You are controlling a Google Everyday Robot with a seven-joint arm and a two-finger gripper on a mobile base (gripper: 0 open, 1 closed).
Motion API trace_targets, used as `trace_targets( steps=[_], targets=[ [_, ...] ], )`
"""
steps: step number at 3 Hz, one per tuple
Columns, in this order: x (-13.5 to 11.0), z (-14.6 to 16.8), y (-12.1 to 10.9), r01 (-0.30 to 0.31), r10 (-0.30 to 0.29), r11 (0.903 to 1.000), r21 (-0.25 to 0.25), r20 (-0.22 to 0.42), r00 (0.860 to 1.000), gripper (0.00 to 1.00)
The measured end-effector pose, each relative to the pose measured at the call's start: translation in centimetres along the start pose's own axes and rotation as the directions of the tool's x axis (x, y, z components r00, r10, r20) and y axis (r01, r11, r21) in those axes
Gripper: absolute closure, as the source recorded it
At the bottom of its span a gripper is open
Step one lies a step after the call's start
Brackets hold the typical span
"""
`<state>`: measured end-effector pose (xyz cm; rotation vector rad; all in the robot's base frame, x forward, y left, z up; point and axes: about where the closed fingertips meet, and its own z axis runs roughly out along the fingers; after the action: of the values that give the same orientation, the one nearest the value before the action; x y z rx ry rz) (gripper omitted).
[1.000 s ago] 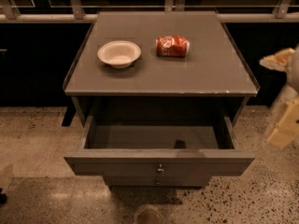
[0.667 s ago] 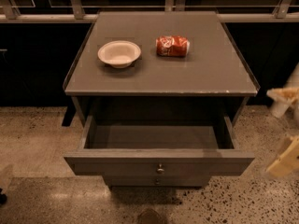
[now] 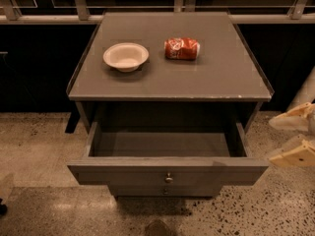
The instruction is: Close top drawer
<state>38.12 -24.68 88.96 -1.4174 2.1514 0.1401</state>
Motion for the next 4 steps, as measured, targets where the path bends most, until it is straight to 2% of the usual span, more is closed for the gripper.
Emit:
trace_targets(
  steps=[2, 3, 4],
  targets=[
    [0.0, 0.0, 0.0, 0.000, 0.000, 1.0000, 0.000, 0.000, 1.000, 0.89],
    [2.5, 1.8, 0.8, -0.051, 0.051, 0.9987, -0.001, 0.043, 0.998, 1.00],
    [7.3, 7.6, 2.1, -0.169, 0.174, 0.9843, -0.050, 0.124, 0.977, 1.00]
  ],
)
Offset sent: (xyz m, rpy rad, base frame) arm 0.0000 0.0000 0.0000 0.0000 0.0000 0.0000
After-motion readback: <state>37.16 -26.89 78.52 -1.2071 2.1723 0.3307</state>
